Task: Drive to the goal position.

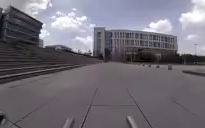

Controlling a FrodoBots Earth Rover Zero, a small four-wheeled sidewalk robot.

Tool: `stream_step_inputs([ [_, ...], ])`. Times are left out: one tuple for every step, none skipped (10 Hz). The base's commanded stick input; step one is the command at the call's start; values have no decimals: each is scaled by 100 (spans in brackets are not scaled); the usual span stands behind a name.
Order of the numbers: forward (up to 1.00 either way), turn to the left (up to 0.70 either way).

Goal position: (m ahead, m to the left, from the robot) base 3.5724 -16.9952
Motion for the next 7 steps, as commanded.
stream_step_inputs([
  [70, 0],
  [70, 0],
  [70, 0],
  [70, 0],
  [70, 0],
  [70, 0],
  [70, 0],
])
